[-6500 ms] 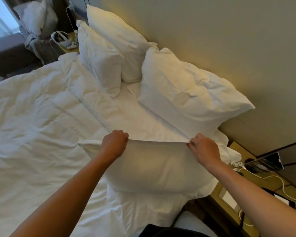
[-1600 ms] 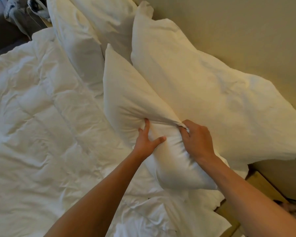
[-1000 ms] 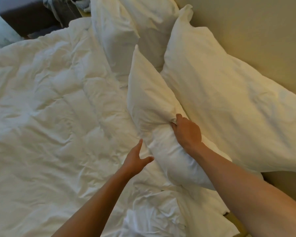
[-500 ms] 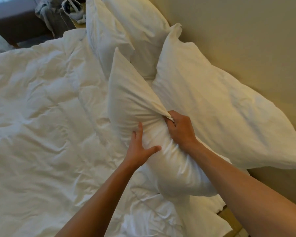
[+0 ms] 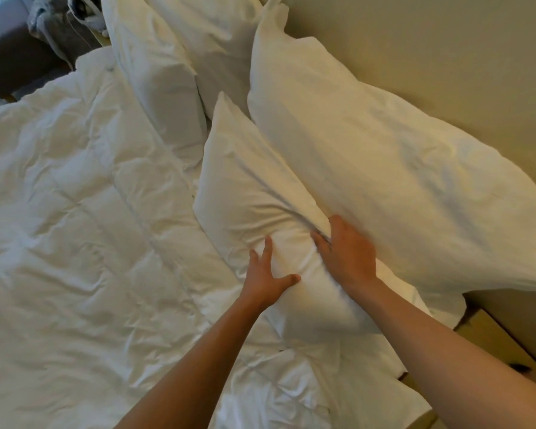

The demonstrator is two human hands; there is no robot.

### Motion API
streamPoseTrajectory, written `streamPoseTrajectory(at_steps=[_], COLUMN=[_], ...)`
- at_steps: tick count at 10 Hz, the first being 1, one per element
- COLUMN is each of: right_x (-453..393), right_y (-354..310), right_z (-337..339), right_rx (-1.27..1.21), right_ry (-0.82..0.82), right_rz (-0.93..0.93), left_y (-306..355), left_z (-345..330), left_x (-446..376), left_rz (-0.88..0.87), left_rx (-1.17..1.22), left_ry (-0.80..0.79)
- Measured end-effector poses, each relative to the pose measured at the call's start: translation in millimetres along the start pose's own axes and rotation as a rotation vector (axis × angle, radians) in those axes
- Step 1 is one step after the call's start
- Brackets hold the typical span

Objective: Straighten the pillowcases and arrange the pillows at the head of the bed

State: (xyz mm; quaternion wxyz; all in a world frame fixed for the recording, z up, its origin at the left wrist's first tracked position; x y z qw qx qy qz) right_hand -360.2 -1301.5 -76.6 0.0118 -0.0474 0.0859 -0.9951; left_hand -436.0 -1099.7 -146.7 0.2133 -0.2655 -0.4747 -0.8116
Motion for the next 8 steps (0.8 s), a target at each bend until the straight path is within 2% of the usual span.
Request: streamPoseTrajectory(at_steps=[3,5,6,7,8], right_x=[0,24,52,83,114], right_y=[16,22,18,-1,-34], right_z=[4,9,20,52,113], right_rx=[-0.026,0.063,0.131,0.170,-0.046], right_ry=[-0.090,-0.210,-0.301,-0.333,-0.270], right_rz=[0.048,0.100,0.125,0.187,0.190], left_y=[12,14,7,-11,-47], left_z=[-15,-18,-2,19,44], left_x=[20,62,93,131,176], left_rz=[0.065,0.067,0.053,0.070,0.088], left_rx=[-0.002,0.093,0.145,0.224,0.310], left_ry=[0.015,-0.029,0.005,0.048,0.124])
Point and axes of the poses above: each hand's wrist, its own x-axis away from the middle knuckle, its own z-axis out of the back of the hand, y = z × x, the point moved 10 cm from there along -x, towards the middle knuckle, and after that the axes turned 14 degrees about x, right-handed, at the moved point
